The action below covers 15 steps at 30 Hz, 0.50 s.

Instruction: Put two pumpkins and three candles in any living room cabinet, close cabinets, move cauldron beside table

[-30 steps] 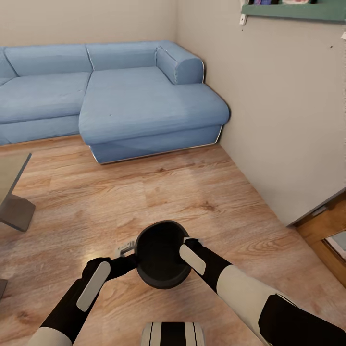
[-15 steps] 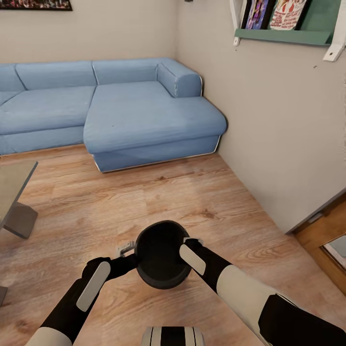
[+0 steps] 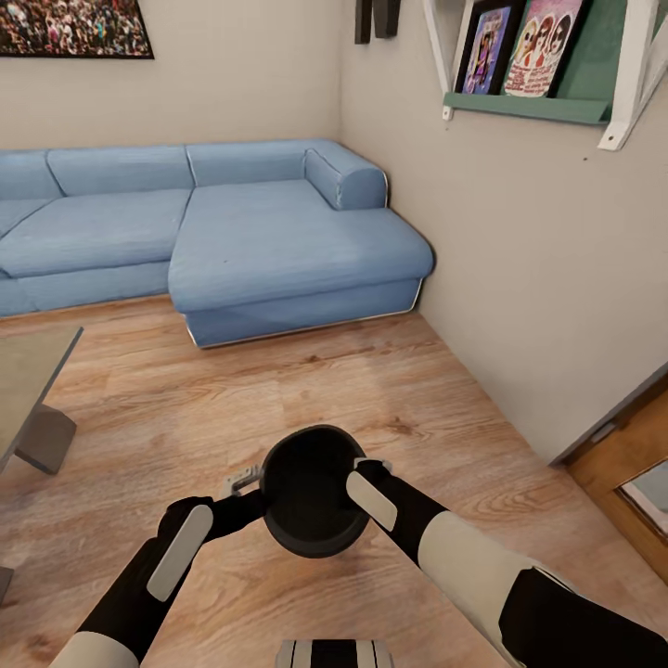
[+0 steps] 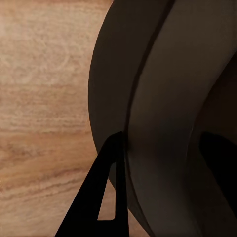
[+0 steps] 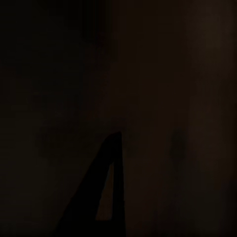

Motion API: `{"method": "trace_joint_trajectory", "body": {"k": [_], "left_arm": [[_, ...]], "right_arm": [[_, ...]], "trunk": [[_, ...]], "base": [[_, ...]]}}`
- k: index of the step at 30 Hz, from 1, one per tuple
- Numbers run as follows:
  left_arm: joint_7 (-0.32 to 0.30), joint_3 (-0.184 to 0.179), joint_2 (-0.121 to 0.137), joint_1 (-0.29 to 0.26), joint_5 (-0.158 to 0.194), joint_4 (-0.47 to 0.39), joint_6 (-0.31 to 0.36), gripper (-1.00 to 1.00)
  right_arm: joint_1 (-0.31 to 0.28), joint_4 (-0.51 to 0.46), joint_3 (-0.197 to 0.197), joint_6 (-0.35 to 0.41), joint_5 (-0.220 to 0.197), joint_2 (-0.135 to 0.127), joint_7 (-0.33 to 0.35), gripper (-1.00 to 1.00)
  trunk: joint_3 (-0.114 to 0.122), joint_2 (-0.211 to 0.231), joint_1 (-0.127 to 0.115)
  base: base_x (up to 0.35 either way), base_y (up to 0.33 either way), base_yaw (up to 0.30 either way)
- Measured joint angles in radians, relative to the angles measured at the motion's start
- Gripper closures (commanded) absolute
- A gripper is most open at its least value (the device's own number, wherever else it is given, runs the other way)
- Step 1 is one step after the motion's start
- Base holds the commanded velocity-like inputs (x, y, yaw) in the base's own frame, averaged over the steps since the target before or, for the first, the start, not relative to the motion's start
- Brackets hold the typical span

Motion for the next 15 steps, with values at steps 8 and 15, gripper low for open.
{"method": "trace_joint_trajectory", "body": {"k": [8, 15], "left_arm": [[0.0, 0.002, 0.0, 0.0, -0.003, -0.004, 0.001, 1.0], [0.001, 0.004, 0.001, 0.0, -0.021, -0.022, 0.006, 1.0]], "right_arm": [[0.0, -0.001, 0.0, -0.003, 0.0, 0.0, 0.001, 1.0], [0.0, -0.01, -0.001, -0.011, 0.002, -0.001, 0.005, 1.0]], "trunk": [[0.0, 0.0, 0.0], [0.0, 0.0, 0.0]], "base": [[0.0, 0.0, 0.103], [0.0, 0.0, 0.28]]}}
